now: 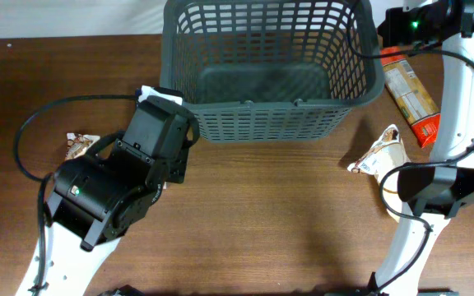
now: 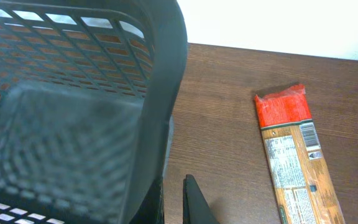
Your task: Pack container
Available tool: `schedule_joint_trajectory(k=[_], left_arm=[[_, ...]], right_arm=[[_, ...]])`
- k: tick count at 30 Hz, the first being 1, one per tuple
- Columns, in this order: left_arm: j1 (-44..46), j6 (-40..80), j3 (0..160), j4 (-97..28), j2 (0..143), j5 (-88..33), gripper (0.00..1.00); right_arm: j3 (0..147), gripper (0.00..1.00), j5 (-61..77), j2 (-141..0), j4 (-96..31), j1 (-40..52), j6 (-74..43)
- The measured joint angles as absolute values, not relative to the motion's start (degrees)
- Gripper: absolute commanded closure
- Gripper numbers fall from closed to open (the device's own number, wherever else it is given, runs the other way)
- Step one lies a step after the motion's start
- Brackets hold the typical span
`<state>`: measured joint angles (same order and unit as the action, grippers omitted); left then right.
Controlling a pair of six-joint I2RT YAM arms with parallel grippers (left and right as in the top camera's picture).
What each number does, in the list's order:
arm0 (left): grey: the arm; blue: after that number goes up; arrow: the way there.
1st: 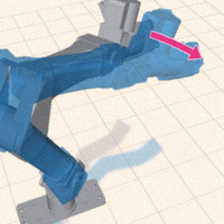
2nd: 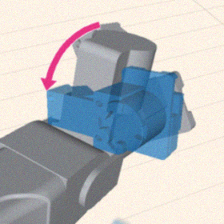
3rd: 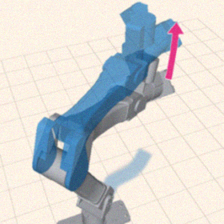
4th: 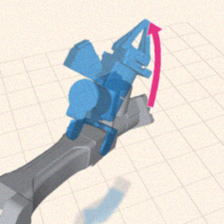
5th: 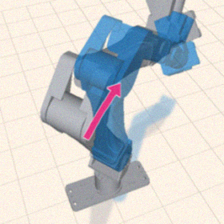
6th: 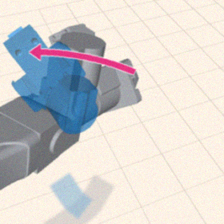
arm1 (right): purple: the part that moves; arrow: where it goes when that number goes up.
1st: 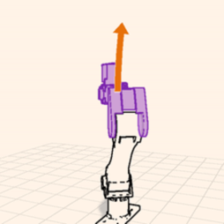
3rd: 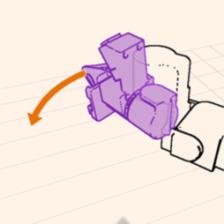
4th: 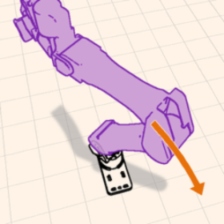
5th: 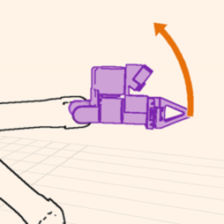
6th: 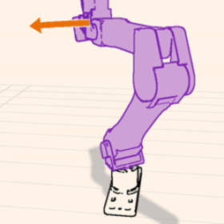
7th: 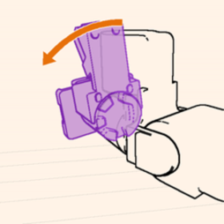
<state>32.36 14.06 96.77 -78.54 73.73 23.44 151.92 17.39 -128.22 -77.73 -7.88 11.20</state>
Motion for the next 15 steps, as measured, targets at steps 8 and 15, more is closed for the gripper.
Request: schedule_joint_trajectory(k=[8,15], left_arm=[[32.36,14.06,96.77,-78.54,73.73,23.44,0.97],[32.36,14.06,96.77,-78.96,73.73,23.44,0.97]], right_arm=[[151.92,0.96,17.89,-128.22,-77.10,-7.22,11.18],[151.92,0.96,17.17,-128.25,-76.40,-7.03,10.94]])
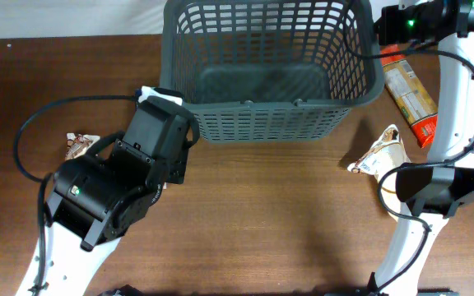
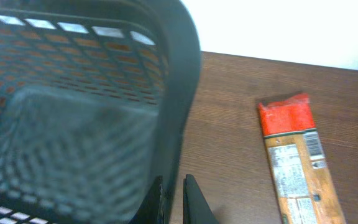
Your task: Pack container
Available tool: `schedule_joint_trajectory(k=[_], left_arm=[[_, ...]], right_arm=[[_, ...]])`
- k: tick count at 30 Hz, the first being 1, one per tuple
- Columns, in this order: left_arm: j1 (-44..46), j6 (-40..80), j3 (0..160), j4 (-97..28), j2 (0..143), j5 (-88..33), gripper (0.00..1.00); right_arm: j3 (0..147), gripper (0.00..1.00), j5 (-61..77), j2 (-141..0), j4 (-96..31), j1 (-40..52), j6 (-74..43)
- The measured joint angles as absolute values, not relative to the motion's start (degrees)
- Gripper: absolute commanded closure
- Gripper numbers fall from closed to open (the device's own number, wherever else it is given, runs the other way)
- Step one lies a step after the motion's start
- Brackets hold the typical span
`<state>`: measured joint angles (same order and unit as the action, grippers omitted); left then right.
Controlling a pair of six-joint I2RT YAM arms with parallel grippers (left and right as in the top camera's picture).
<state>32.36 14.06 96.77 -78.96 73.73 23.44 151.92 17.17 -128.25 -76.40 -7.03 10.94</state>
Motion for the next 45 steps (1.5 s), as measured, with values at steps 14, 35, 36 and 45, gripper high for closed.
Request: schedule_joint_trajectory(k=[14,35,36,45], left_arm=[[32.36,14.06,96.77,-79.11,73.73,23.44,0.97],[32.36,14.06,96.77,-79.11,73.73,23.44,0.97],[32.36,14.06,96.77,-79.13,73.73,23.44,0.97],[32.36,14.06,96.77,-79.13,73.73,23.44,0.97]], right_arm=[[151.94,0.96,9.21,-128.57,-76.31,-7.03,8.84],[151.83,0.96,13.30,-131.44,-76.99,-7.03,8.71],[151.83,0.96,13.72,-131.44,-76.97,-7.03,8.75],[151.83,0.96,14.85,-131.44,-76.84,-6.63,8.73]])
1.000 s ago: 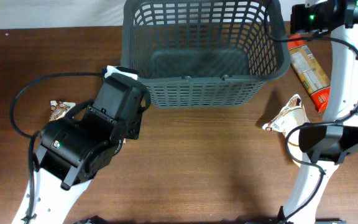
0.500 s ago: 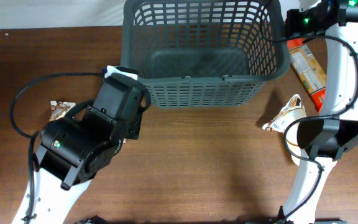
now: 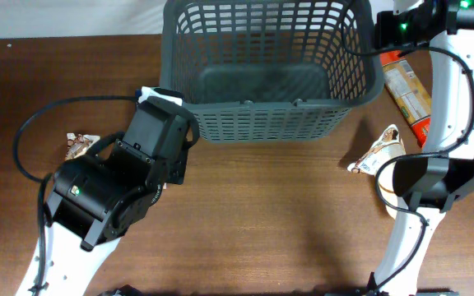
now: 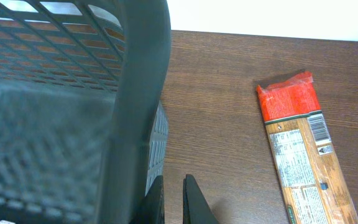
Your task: Pack container
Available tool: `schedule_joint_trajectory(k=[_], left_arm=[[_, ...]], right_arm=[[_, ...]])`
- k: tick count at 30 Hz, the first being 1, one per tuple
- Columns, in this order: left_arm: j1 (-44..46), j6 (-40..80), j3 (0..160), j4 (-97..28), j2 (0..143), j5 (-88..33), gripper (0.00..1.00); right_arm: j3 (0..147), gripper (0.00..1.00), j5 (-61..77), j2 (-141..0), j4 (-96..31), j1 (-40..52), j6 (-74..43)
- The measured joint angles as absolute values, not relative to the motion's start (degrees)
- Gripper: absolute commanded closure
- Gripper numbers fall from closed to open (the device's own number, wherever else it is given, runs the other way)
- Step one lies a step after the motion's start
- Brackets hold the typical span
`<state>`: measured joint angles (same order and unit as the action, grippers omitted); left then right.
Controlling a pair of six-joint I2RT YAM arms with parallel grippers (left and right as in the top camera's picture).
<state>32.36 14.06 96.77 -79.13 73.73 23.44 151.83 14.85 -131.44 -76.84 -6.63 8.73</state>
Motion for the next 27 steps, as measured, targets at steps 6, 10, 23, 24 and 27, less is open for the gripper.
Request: schedule_joint_trajectory(k=[6,10,23,24,27], left_arm=[[32.36,14.06,96.77,-79.13,73.73,23.44,0.97],[32.36,14.06,96.77,-79.13,73.73,23.44,0.97],[32.36,14.06,96.77,-79.22,73.73,23.44,0.96],[32.36,14.06,96.77,-79.24,73.73,23.46,0.94],[32.38,13.91,96.77,-79.33,73.73,24.49,0.91]], right_arm=[[151.83,0.96,14.59,-131.44,-76.34,-5.48,8.75],[151.83,0.96,14.63,-131.44,-76.12,-4.69,8.78],[151.83,0.90,8.05,-131.44,-76.16,-4.34,7.07],[151.87,0.89,6.74,-131.44,-76.23,-4.43,6.33],[152.86,0.89,4.29,-131.41,-76.99,-4.95,4.71]])
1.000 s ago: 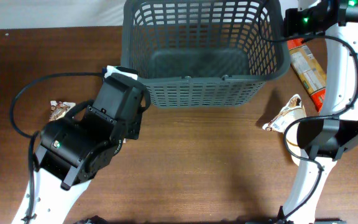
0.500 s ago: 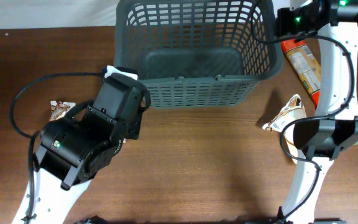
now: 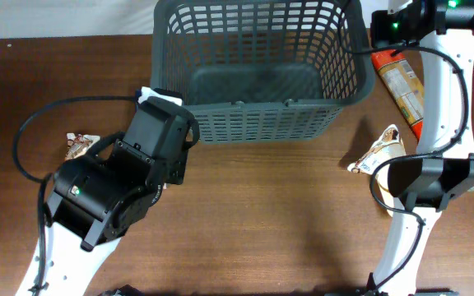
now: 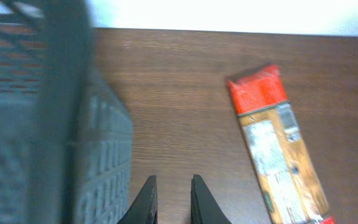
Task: Pack container
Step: 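Retract the left gripper and move the right gripper toward the green jar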
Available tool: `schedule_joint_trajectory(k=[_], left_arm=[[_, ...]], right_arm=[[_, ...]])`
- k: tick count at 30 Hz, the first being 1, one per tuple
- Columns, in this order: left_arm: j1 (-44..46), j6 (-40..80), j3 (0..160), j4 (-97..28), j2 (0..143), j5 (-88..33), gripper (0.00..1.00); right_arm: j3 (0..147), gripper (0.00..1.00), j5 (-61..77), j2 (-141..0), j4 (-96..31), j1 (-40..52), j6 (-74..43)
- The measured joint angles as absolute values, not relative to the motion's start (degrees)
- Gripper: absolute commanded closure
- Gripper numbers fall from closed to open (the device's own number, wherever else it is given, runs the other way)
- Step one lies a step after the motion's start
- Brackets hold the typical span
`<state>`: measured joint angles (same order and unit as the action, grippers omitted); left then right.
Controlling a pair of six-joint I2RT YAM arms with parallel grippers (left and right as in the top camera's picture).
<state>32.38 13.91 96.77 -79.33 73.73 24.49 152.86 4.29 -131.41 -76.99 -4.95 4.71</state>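
The dark grey mesh basket [image 3: 262, 123] stands at the table's back and looks to hold nothing. In the right wrist view its right wall [image 4: 55, 137] fills the left side. My right gripper [image 4: 173, 180] is just outside that wall, by the basket's right rim [image 3: 374, 39]. It is open by a narrow gap, with only bare table between the fingers. A long red and tan packet [image 4: 278, 149] lies to its right [image 3: 401, 86]. My left arm's wrist [image 3: 159, 131] sits at the basket's front left corner, and its fingers are hidden.
A white and tan pouch [image 3: 378, 154] lies right of centre, in front of the long packet. A small snack wrapper [image 3: 79, 145] lies at the left beside the left arm. A black cable loops over the left half of the table.
The basket sits a little further left than before. My right gripper's fingers, then close together at the basket's right wall, now stand apart and clear of it.
At every earlier moment my right gripper was nearly shut at the basket's right rim, with the basket's place barely changing. By now the basket has shifted left and the gripper has opened beside it. The left arm stayed still throughout.
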Motion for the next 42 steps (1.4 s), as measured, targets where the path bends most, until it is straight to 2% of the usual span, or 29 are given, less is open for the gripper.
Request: schedule_joint_trajectory(k=[7,15,19,22,25,27,30,31,32,33,34,36,42], left_arm=[[29.39,15.05,96.77,-80.07,73.73,32.14,0.91],[11.05,16.12,96.77,-80.16,73.76,33.93,0.90],[2.66,16.29,96.77,-78.89,73.76,32.25,0.85],[-3.53,16.40,96.77,-77.97,73.76,28.38,0.78],[-7.03,16.73,96.77,-77.84,73.76,24.80,0.67],[-8.49,16.82,96.77,-77.87,73.76,22.85,0.46],[-9.15,16.86,96.77,-78.24,73.76,21.12,0.03],[-9.15,16.95,96.77,-78.30,73.76,20.84,0.00],[-9.15,16.93,96.77,-78.32,73.76,20.47,0.00],[-9.15,16.99,96.77,-78.30,73.76,20.21,0.00],[-9.15,17.02,96.77,-78.39,73.76,19.90,0.00],[-9.15,17.02,96.77,-78.41,73.76,19.77,0.00],[-9.15,17.02,96.77,-78.43,73.76,19.42,0.00]], right_arm=[[162.34,0.92,2.09,-128.99,-84.07,-10.87,-0.14],[168.77,0.96,1.06,-119.57,-96.25,-18.74,-2.79],[167.83,0.96,1.65,-116.92,-96.97,-19.42,-3.20],[165.75,0.92,2.87,-115.02,-96.97,-19.40,-3.92],[161.95,0.88,4.93,-111.70,-96.97,-19.40,-4.60],[156.99,0.87,6.39,-107.85,-96.97,-19.35,-4.60],[147.30,0.77,7.55,-100.71,-96.99,-19.35,-4.78],[144.18,0.71,7.60,-98.56,-96.92,-19.35,-4.82],[140.62,0.59,7.51,-96.23,-96.73,-19.35,-4.91],[136.84,0.37,7.14,-93.97,-97.01,-19.35,-5.04],[132.40,0.23,6.44,-91.68,-96.97,-19.35,-5.41],[125.78,0.03,4.49,-88.79,-96.99,-19.35,-5.61],[111.68,0.01,-1.37,-87.37,-96.79,-19.59,-8.84]])
